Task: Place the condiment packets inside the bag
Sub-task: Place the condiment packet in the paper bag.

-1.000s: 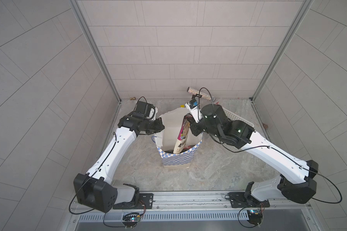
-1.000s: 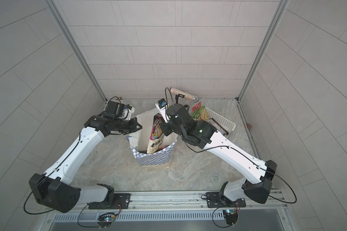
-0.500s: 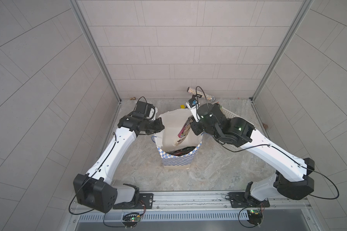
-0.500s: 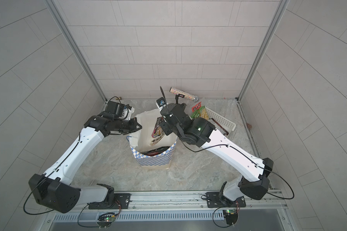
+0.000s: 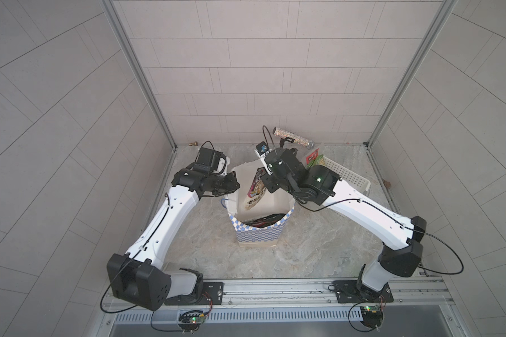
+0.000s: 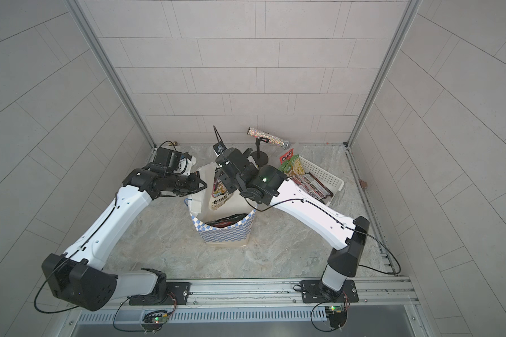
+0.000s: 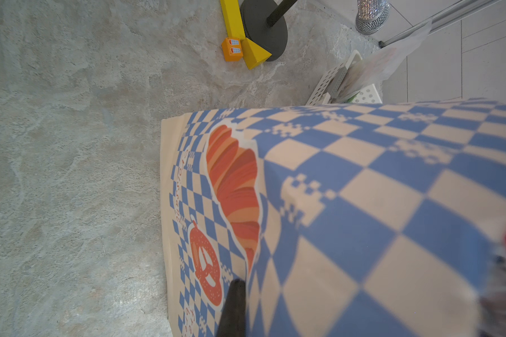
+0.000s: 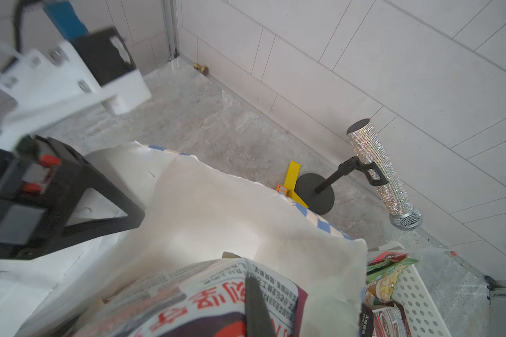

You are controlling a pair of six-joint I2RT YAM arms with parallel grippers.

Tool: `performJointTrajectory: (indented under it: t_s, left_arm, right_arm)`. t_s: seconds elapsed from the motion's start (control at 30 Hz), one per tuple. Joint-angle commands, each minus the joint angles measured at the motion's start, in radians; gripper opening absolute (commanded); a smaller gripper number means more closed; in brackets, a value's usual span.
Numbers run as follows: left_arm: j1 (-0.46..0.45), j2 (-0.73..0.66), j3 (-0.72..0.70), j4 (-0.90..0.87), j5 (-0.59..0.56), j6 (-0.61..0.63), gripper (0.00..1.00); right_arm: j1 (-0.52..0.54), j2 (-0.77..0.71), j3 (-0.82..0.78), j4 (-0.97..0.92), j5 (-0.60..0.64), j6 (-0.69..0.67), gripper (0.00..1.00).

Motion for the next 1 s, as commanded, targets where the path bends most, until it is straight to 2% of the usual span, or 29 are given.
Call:
performJointTrajectory:
  t_s: [0.0, 0.23, 0.37, 0.5, 0.63, 0.83, 0.9, 0.97]
  left_arm:
    - [-0.007, -0.028, -0.005, 0.024, 0.014, 0.004, 0.0]
    - [-0.007, -0.021, -0.003, 0.022, 0.008, 0.008, 0.0]
    - [-0.008, -0.014, -0.001, 0.02, 0.01, 0.008, 0.0]
    - [-0.009, -0.015, -0.002, 0.019, 0.003, 0.008, 0.0]
    - [-0.008, -0.014, 0.001, 0.018, 0.001, 0.006, 0.0]
    - [-0.009, -0.011, -0.002, 0.016, -0.001, 0.01, 0.0]
    - [-0.008, -0.011, -0.002, 0.016, -0.002, 0.01, 0.0]
    - [-0.008, -0.01, 0.0, 0.017, -0.002, 0.01, 0.0]
  right_arm:
    - [-0.005, -0.009, 0.02, 0.033, 0.039, 0.02, 0.0]
    - [0.005, -0.022, -0.12, -0.037, -0.08, 0.049, 0.0]
    - [0.048, -0.009, -0.161, -0.098, -0.055, -0.006, 0.01]
    - [0.069, 0.043, -0.121, -0.205, -0.021, -0.025, 0.01]
    - [0.073, 0.087, -0.059, -0.263, -0.048, -0.047, 0.02]
    - [0.073, 0.101, -0.043, -0.244, -0.095, -0.087, 0.23]
    - [0.074, 0.086, -0.042, -0.225, -0.107, -0.09, 0.33]
    - [0.072, 0.059, -0.042, -0.207, -0.123, -0.099, 0.39]
